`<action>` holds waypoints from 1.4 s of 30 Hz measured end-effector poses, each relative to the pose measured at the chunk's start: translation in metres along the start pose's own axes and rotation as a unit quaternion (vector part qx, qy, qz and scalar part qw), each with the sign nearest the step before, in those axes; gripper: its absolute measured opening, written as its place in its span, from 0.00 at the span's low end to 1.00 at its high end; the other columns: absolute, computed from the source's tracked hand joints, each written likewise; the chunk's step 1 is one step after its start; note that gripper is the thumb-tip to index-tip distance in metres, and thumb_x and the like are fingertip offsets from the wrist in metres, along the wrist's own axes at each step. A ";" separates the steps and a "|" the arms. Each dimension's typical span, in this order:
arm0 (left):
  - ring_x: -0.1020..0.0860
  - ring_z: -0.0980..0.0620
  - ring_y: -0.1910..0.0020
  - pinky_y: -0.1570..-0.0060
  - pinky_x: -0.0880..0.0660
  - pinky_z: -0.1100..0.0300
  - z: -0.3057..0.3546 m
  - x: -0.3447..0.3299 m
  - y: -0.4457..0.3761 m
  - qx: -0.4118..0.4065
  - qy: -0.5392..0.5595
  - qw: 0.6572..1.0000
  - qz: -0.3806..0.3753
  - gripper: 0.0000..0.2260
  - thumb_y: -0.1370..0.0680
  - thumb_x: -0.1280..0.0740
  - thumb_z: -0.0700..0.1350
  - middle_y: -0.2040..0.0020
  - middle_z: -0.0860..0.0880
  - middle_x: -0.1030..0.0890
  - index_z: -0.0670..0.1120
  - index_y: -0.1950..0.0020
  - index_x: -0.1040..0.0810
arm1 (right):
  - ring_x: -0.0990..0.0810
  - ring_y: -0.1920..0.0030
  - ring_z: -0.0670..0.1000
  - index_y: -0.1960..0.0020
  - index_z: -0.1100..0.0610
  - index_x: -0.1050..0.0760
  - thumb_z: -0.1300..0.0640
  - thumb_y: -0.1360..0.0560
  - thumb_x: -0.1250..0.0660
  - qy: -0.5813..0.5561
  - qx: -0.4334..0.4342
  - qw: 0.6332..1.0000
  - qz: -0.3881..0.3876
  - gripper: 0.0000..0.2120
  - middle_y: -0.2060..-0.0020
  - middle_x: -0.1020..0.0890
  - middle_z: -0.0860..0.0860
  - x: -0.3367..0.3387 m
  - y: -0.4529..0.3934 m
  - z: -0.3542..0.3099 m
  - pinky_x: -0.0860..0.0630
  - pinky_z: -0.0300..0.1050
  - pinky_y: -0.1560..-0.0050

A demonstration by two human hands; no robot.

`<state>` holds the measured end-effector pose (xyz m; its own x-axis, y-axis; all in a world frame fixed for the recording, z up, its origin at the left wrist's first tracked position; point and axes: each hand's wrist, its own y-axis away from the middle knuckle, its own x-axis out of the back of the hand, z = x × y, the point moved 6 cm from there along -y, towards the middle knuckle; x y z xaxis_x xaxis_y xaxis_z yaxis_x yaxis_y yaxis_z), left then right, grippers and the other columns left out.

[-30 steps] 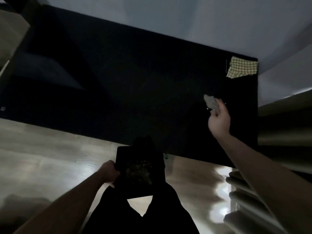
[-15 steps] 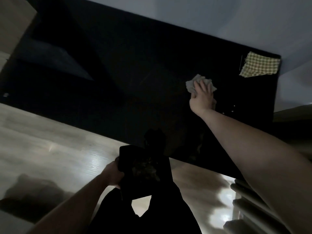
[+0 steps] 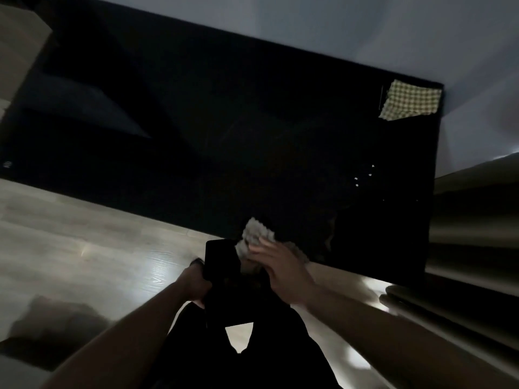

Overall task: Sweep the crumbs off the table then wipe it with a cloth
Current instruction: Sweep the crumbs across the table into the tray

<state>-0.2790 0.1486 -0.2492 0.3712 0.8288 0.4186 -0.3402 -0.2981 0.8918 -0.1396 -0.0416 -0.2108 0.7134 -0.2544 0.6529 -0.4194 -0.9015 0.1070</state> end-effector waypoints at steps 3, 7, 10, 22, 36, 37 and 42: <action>0.22 0.47 0.59 0.70 0.31 0.65 0.005 -0.005 0.001 0.002 0.022 1.000 0.004 0.09 0.26 0.32 0.39 0.66 0.50 0.26 0.45 0.64 0.29 | 0.37 0.24 0.35 0.31 0.53 0.21 0.64 0.20 0.39 -0.052 -0.042 0.998 0.014 0.20 0.28 0.23 0.46 -0.002 0.026 -0.014 0.36 0.43 0.23; 0.22 0.49 0.57 0.58 0.29 0.61 0.008 -0.010 -0.002 -0.001 0.004 1.000 -0.003 0.12 0.25 0.32 0.39 0.54 0.41 0.18 0.36 0.44 0.19 | 0.30 0.24 0.41 0.30 0.55 0.21 0.70 0.20 0.39 -0.124 -0.116 0.979 0.117 0.23 0.27 0.23 0.47 0.042 0.038 -0.008 0.35 0.41 0.23; 0.19 0.45 0.54 0.57 0.28 0.61 0.009 -0.012 -0.004 -0.012 -0.004 1.000 -0.001 0.15 0.26 0.32 0.41 0.51 0.40 0.16 0.38 0.41 0.20 | 0.29 0.25 0.41 0.29 0.57 0.23 0.71 0.19 0.40 -0.123 -0.166 0.954 0.218 0.23 0.28 0.23 0.47 0.105 0.035 0.020 0.36 0.35 0.25; 0.23 0.50 0.64 0.69 0.30 0.65 0.022 -0.028 -0.016 -0.018 -0.034 0.999 -0.011 0.11 0.26 0.32 0.39 0.64 0.46 0.21 0.35 0.48 0.18 | 0.47 0.17 0.55 0.18 0.54 0.39 0.65 0.19 0.42 0.157 -0.384 0.897 0.155 0.29 0.18 0.41 0.53 0.240 -0.002 0.209 0.50 0.55 0.17; 0.15 0.43 0.58 0.70 0.21 0.65 0.027 -0.039 -0.015 0.022 0.043 0.998 -0.036 0.15 0.28 0.34 0.38 0.53 0.37 0.14 0.35 0.43 0.20 | 0.42 0.18 0.49 0.24 0.60 0.28 0.73 0.20 0.40 0.021 -0.127 0.974 0.189 0.26 0.21 0.31 0.54 0.063 0.028 0.051 0.43 0.56 0.19; 0.15 0.42 0.56 0.65 0.18 0.60 0.027 -0.040 -0.015 0.023 0.052 0.998 -0.032 0.16 0.28 0.34 0.38 0.51 0.37 0.14 0.35 0.42 0.20 | 0.43 0.18 0.45 0.26 0.60 0.26 0.73 0.21 0.40 0.003 -0.115 0.978 0.174 0.25 0.23 0.29 0.54 0.047 0.030 0.037 0.44 0.53 0.18; 0.14 0.41 0.55 0.62 0.15 0.52 0.025 -0.047 -0.021 0.034 0.073 0.996 -0.046 0.16 0.27 0.33 0.38 0.48 0.35 0.15 0.35 0.40 0.22 | 0.44 0.21 0.36 0.24 0.56 0.27 0.51 0.20 0.50 -0.099 -0.152 0.982 0.057 0.28 0.23 0.32 0.43 -0.002 0.051 -0.015 0.45 0.40 0.20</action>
<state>-0.2675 0.1042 -0.2831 0.2662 0.9131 0.3090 -0.2492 -0.2444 0.9371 -0.1706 -0.0816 -0.1955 0.7349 -0.4368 0.5187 -0.6290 -0.7250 0.2806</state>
